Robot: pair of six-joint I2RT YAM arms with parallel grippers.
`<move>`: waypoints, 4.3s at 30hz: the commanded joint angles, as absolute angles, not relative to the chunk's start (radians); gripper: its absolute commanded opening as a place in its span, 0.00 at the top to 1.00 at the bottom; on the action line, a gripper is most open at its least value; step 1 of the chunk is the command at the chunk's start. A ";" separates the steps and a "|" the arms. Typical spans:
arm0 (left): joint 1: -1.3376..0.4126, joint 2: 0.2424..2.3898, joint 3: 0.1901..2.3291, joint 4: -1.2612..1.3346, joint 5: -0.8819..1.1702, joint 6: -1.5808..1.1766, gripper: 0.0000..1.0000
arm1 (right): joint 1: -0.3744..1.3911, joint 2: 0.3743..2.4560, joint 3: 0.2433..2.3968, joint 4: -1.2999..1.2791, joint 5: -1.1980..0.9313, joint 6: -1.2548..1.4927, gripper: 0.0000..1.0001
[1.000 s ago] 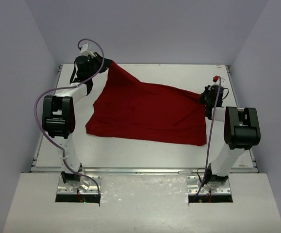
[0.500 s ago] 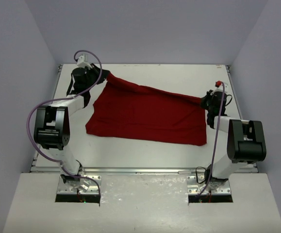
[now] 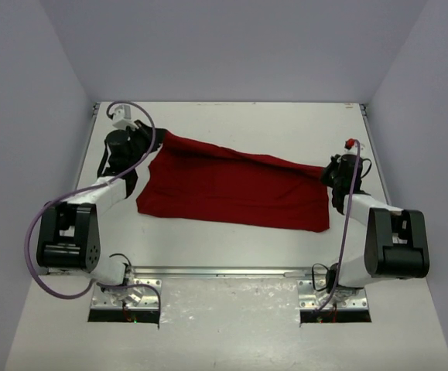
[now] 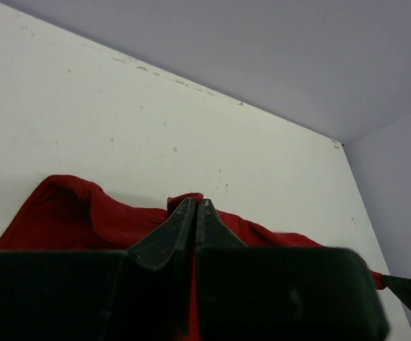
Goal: Fold and stack the t-shirts
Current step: Fold the tshirt
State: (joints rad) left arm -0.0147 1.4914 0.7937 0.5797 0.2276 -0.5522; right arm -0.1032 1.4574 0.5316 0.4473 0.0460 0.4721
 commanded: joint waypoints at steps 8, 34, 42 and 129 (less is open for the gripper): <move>-0.029 1.226 0.618 0.555 0.061 -0.584 1.00 | -0.110 1.404 0.515 0.417 0.140 0.433 0.96; -0.045 1.037 0.465 0.383 -0.075 -0.655 1.00 | -0.109 1.289 0.394 0.334 0.178 0.463 0.92; -0.046 1.016 0.402 0.400 -0.009 -0.689 0.94 | -0.109 1.273 0.377 0.328 0.160 0.483 0.74; -0.406 2.042 1.467 -0.535 -0.353 -0.549 0.80 | 0.275 1.025 0.518 -0.098 -0.087 0.515 0.44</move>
State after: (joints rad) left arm -0.3946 2.0590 1.4651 -0.5610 -0.3534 -0.5362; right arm 0.2729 1.0409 0.5179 -0.1349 -0.0807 0.5228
